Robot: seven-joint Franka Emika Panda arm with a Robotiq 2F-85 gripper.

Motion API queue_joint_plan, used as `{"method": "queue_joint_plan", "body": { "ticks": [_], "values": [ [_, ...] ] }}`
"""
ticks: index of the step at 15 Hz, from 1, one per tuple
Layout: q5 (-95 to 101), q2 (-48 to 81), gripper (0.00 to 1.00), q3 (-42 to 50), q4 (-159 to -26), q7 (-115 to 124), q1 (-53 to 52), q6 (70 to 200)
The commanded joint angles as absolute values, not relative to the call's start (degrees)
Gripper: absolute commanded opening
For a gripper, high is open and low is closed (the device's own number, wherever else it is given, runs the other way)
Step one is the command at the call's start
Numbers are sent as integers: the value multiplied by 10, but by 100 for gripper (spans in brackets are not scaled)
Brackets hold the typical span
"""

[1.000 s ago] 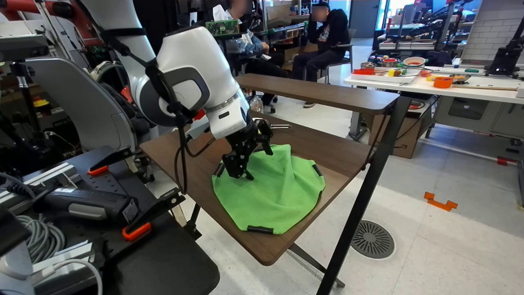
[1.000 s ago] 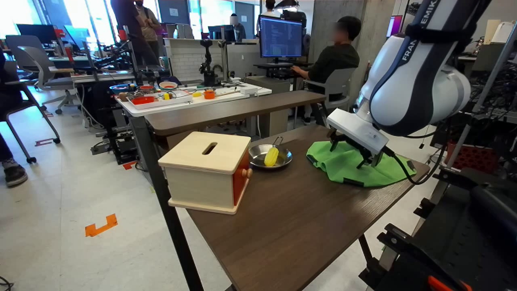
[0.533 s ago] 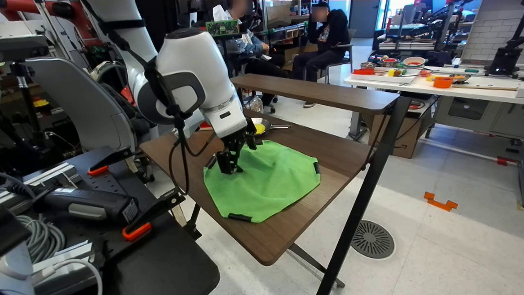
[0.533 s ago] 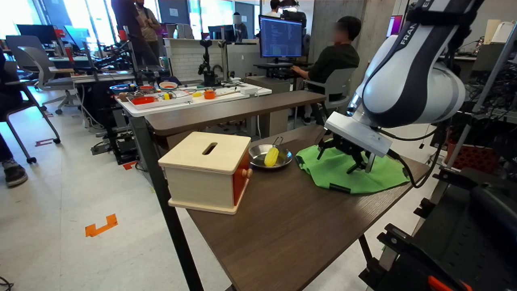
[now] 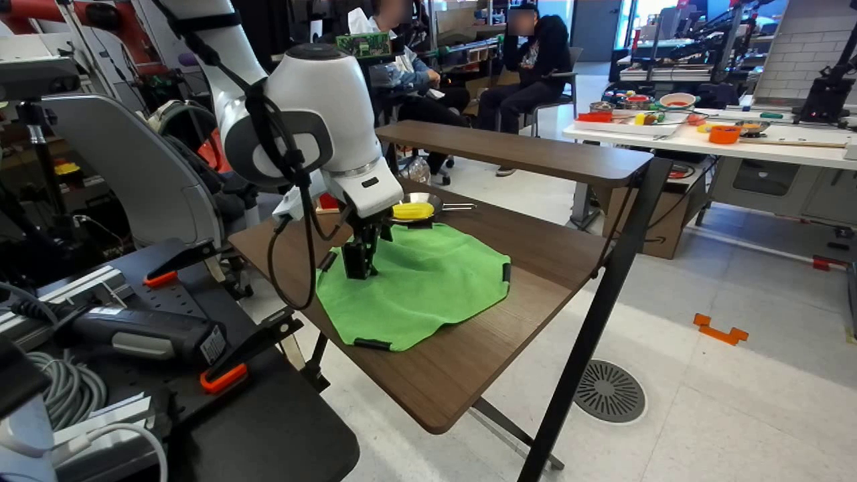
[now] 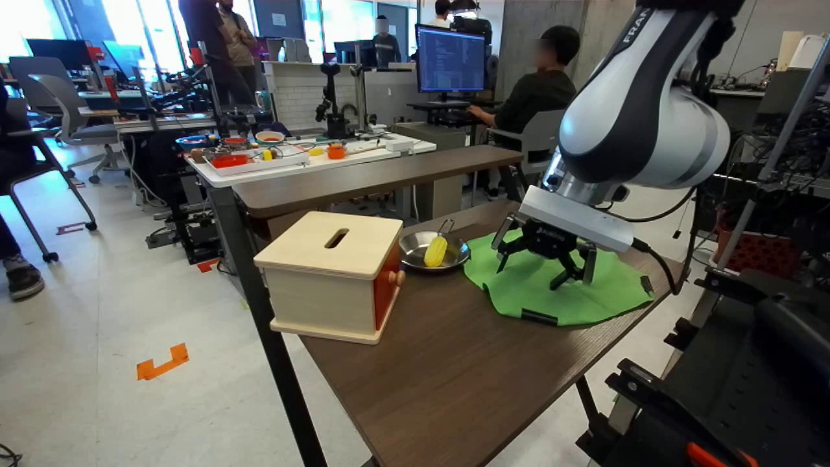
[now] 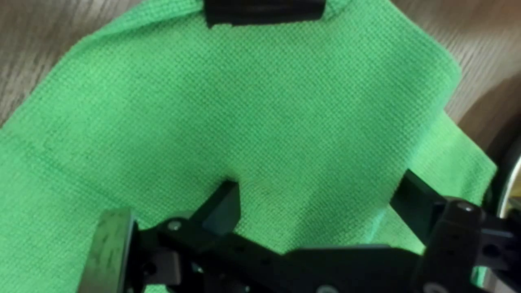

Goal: Move the green cloth on the table

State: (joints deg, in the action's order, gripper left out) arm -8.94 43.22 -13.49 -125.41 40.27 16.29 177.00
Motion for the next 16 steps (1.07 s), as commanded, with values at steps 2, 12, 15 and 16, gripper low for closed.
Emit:
{"method": "queue_joint_plan", "body": {
  "ticks": [2,12,15,16],
  "values": [
    [-146,406,100,-125,-1239,315,125,1679],
    [-143,366,100,-42,-1203,283,-35,1556],
    [-129,340,100,-18,-1233,278,-63,1541],
    [-117,330,100,3,-1245,292,-82,1536]
  ]
}}
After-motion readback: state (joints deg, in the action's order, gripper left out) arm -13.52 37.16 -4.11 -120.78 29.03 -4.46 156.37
